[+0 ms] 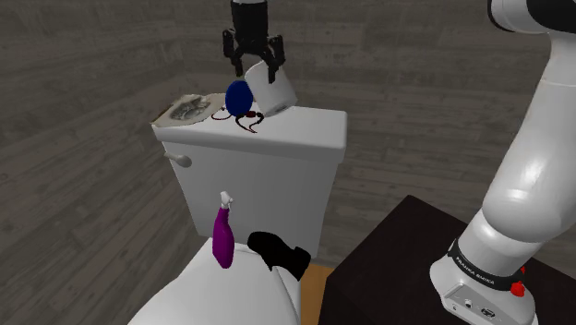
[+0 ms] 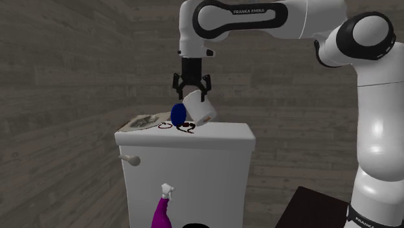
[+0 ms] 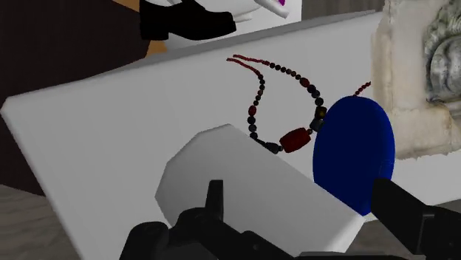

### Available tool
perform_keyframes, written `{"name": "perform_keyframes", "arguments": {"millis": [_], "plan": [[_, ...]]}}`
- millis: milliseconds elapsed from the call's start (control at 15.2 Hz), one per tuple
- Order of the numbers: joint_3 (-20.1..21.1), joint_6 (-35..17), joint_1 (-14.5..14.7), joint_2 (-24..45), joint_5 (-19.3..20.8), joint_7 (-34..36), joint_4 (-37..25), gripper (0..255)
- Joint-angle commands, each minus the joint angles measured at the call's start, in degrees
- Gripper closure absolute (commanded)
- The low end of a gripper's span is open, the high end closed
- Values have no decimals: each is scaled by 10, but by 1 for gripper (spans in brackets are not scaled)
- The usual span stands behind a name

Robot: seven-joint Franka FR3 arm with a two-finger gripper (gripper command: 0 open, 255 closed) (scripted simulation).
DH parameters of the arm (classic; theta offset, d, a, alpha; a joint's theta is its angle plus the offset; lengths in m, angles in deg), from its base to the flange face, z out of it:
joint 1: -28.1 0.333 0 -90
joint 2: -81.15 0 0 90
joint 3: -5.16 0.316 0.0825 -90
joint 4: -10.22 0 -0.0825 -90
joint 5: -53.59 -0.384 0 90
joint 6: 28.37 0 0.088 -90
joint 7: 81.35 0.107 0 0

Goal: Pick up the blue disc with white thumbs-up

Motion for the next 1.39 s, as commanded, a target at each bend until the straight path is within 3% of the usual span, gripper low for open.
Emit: {"name": "perform_keyframes", "arguments": {"millis": [0,198,792,858,1320], "plan": [[0,43,32,76,52,67,-95,0],[-22,117,98,187,114,124,-259,0],[-21,38,68,154,95,134,-147,0],[-21,36,67,153,95,135,-144,255],[-21,37,68,155,96,135,-147,255]]}}
